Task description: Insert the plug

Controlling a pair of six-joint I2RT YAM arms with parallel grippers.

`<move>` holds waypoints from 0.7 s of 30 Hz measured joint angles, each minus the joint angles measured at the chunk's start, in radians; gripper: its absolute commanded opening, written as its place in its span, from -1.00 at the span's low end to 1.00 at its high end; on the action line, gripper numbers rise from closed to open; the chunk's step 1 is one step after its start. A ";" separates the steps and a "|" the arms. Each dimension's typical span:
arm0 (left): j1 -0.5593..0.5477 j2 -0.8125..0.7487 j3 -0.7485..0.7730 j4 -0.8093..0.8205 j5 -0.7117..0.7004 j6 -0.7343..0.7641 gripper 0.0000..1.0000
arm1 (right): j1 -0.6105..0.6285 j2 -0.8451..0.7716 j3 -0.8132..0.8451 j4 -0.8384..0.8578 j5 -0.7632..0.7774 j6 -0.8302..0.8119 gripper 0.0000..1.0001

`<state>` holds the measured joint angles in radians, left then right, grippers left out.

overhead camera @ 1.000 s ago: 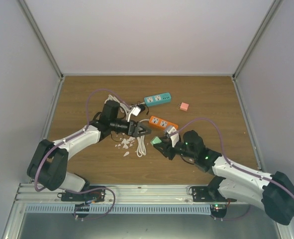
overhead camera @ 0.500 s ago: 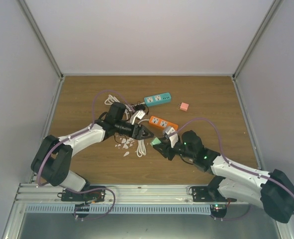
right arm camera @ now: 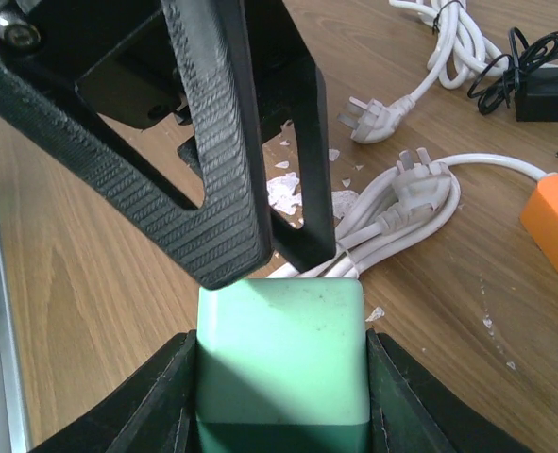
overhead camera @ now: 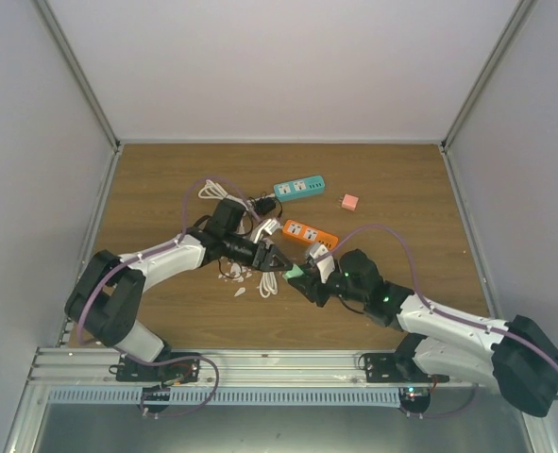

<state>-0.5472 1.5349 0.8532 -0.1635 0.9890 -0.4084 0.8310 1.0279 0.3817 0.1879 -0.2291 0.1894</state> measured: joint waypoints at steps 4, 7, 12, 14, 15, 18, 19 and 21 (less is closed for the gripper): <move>-0.004 0.013 0.000 -0.026 0.007 0.002 0.26 | 0.000 0.000 0.000 0.000 0.003 0.000 -0.76; -0.012 0.027 0.000 -0.040 0.016 0.008 0.26 | 0.000 0.002 0.000 0.000 0.004 0.000 -0.76; -0.018 0.042 0.000 -0.060 0.042 0.012 0.25 | 0.002 0.018 0.002 0.000 0.006 -0.002 -0.76; -0.019 0.042 0.000 -0.064 0.050 0.013 0.25 | 0.012 0.028 0.006 -0.001 0.016 -0.002 -0.76; -0.019 0.043 0.000 -0.068 0.054 0.014 0.25 | 0.020 0.034 0.010 -0.001 0.024 -0.003 -0.76; -0.019 0.051 0.000 -0.076 0.069 0.017 0.22 | 0.045 0.055 0.022 -0.003 0.043 -0.010 -0.75; -0.019 0.057 0.000 -0.080 0.073 0.018 0.21 | 0.053 0.064 0.026 -0.005 0.052 -0.014 -0.75; -0.019 0.069 0.000 -0.087 0.079 0.020 0.19 | 0.068 0.083 0.034 -0.009 0.069 -0.019 -0.75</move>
<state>-0.5667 1.6043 0.8532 -0.2504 1.0683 -0.3885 0.8986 1.1110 0.4152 0.1791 -0.1600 0.1707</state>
